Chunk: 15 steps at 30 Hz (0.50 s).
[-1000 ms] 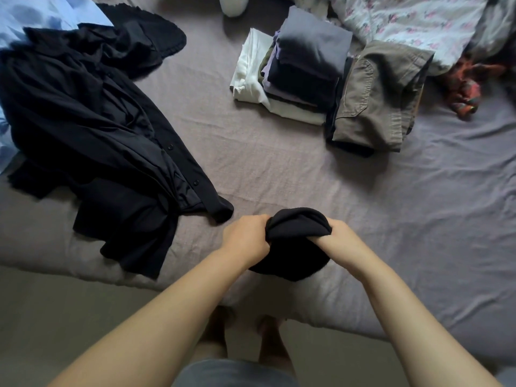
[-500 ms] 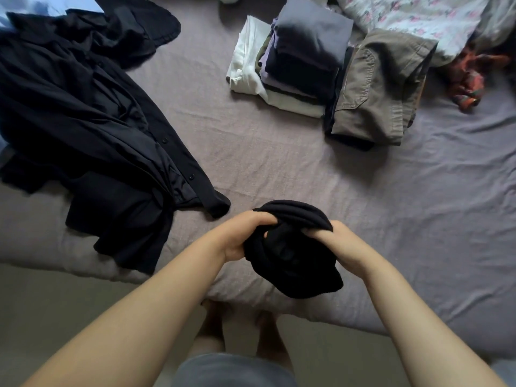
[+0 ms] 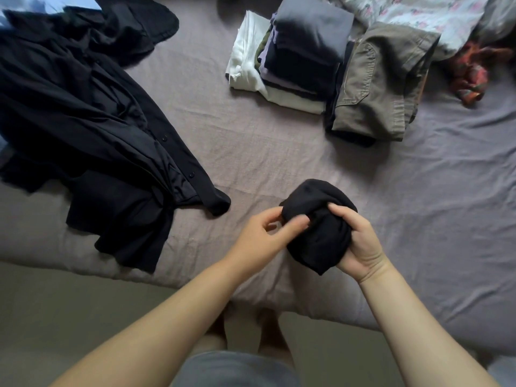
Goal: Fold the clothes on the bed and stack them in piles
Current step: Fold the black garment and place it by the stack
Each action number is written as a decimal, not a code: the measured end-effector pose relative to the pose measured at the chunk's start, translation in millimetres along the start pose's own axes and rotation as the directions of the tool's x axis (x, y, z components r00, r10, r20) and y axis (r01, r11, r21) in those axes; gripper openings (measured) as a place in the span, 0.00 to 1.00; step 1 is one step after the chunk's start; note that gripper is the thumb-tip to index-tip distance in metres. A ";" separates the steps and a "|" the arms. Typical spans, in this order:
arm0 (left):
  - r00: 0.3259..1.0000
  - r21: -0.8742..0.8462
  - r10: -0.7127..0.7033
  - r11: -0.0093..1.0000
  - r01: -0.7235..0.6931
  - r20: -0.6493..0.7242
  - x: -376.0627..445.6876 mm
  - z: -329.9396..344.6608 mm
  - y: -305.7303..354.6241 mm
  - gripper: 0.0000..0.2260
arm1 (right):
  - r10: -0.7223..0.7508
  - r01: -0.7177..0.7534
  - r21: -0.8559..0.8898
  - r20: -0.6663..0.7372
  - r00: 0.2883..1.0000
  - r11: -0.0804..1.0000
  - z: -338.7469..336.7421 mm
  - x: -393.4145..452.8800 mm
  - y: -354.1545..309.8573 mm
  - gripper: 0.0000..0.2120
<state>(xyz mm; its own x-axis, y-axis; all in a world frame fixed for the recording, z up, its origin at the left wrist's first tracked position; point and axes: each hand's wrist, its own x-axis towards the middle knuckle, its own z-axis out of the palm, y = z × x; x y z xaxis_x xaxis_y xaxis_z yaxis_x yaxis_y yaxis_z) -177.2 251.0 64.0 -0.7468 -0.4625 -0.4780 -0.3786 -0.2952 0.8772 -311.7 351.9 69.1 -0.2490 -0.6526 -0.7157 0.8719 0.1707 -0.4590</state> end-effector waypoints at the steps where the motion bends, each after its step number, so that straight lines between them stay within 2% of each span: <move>1: 1.000 0.024 0.014 1.000 -0.013 -0.025 1.7 3.2 -4.2 0.05 | -0.005 0.004 -0.040 -0.021 1.000 0.999 0.0 0.7 -2.2 0.14; 4: 0.990 -0.011 0.018 1.000 -0.020 -0.141 5.8 5.4 -11.7 0.06 | -0.003 -0.016 -0.207 -0.088 0.996 0.978 -4.9 4.2 -13.5 0.14; 6: 0.988 -0.074 -0.008 0.997 -0.004 -0.155 7.0 1.7 -9.8 0.06 | -0.003 -0.056 -0.367 -0.158 0.987 0.929 -14.7 7.4 -22.1 0.13; 9: 0.989 -0.250 -0.079 0.967 0.045 -0.127 8.4 -7.8 0.1 0.09 | -0.041 -0.123 -0.521 -0.292 0.956 0.845 -38.9 12.2 -35.1 0.18; 11: 0.985 -0.406 -0.154 0.907 0.113 -0.071 10.9 -15.8 3.9 0.09 | -0.100 -0.165 -0.555 -0.416 0.904 0.816 -54.8 16.6 -37.4 0.20; 13: 0.981 -0.488 -0.193 0.857 0.164 -0.009 11.6 -19.5 11.0 0.09 | -0.289 -0.141 -0.604 -0.557 0.779 0.784 -64.5 20.3 -28.9 0.22; 15: 0.983 -0.467 -0.178 0.866 0.178 0.045 12.6 -17.3 15.3 0.09 | -0.576 -0.089 -0.729 -0.604 0.552 0.679 -66.3 19.6 -11.5 0.23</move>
<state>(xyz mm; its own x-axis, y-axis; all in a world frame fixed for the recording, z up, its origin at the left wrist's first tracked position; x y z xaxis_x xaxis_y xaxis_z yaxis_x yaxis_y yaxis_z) -182.9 226.2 70.6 -0.6914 -0.3643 -0.6239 -0.2057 -0.7286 0.6533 -354.6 386.1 25.5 -0.8938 -0.0127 -0.4483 0.3068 0.7117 -0.6320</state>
